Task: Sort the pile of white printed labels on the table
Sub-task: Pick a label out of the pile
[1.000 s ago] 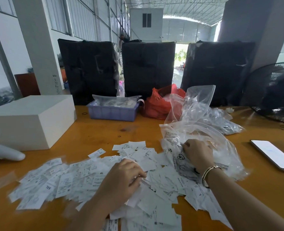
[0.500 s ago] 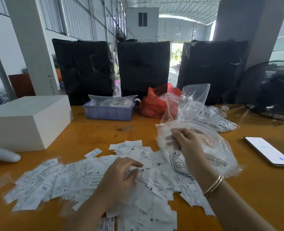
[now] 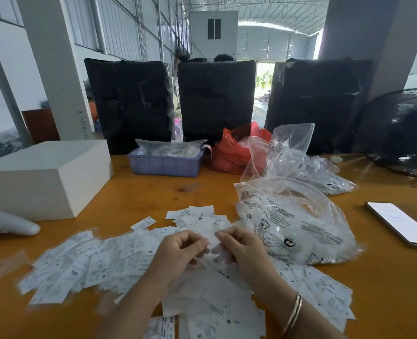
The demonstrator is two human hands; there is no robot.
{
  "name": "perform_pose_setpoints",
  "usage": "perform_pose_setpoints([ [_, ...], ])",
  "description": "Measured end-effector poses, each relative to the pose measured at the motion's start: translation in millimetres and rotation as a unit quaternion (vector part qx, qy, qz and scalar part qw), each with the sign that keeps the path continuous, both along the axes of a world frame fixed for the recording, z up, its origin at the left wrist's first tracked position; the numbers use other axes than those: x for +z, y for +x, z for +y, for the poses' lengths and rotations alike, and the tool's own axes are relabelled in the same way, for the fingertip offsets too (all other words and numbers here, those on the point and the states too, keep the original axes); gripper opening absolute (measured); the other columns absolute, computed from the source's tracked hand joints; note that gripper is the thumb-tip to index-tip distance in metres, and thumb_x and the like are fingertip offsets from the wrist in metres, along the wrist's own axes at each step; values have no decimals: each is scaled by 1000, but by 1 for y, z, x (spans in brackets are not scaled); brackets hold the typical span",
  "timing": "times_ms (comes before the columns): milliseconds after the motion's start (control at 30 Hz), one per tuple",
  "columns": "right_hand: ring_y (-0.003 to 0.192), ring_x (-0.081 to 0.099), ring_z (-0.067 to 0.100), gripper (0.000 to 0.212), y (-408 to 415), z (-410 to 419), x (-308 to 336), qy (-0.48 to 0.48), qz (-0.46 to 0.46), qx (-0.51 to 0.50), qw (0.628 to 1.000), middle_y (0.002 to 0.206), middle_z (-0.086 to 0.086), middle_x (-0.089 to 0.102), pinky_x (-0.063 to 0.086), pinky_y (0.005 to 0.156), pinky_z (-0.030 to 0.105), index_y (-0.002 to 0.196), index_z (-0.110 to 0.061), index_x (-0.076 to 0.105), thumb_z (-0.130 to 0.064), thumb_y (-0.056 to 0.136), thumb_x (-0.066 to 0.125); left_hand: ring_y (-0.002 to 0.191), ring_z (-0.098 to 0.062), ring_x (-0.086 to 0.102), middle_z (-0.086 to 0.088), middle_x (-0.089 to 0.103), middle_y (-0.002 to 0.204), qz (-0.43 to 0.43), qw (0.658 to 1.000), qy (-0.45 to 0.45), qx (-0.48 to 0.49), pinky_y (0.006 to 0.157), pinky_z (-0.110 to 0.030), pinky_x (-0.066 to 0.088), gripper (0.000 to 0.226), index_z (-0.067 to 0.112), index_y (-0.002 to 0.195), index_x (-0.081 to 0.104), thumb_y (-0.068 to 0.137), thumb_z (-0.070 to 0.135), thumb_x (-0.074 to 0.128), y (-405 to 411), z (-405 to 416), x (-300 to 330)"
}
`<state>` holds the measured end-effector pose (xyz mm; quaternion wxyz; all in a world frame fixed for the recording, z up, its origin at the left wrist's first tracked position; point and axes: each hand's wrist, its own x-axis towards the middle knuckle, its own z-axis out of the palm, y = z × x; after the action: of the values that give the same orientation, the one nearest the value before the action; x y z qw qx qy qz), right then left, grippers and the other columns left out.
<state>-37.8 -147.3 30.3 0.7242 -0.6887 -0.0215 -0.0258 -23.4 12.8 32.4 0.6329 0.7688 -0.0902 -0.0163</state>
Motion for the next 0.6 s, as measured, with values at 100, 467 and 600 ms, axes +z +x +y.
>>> perform_pose_setpoints([
  [100,58,66,14,10,2,1,-2,2,3,-17,1000,72,8,72,48,51,19,90,-8,66,-17,89,62,57,-1,62,1,73,69,-4,1000,-1,30,52,-12,47,9,10,81,70,86,18,68,2,0,-1],
  [467,74,68,15,23,7,-10,-3,54,-51,-94,993,79,6,70,54,65,20,86,-6,62,6,93,44,73,-2,63,12,67,79,-141,968,131,160,55,-8,47,18,35,83,60,88,18,66,7,9,-9],
  [600,56,53,5,37,6,-10,-5,-14,-75,-103,992,66,-1,59,45,54,16,79,-9,62,14,88,35,71,-8,68,6,69,80,-111,978,76,157,56,-15,51,21,31,84,61,88,11,66,9,8,-10],
])
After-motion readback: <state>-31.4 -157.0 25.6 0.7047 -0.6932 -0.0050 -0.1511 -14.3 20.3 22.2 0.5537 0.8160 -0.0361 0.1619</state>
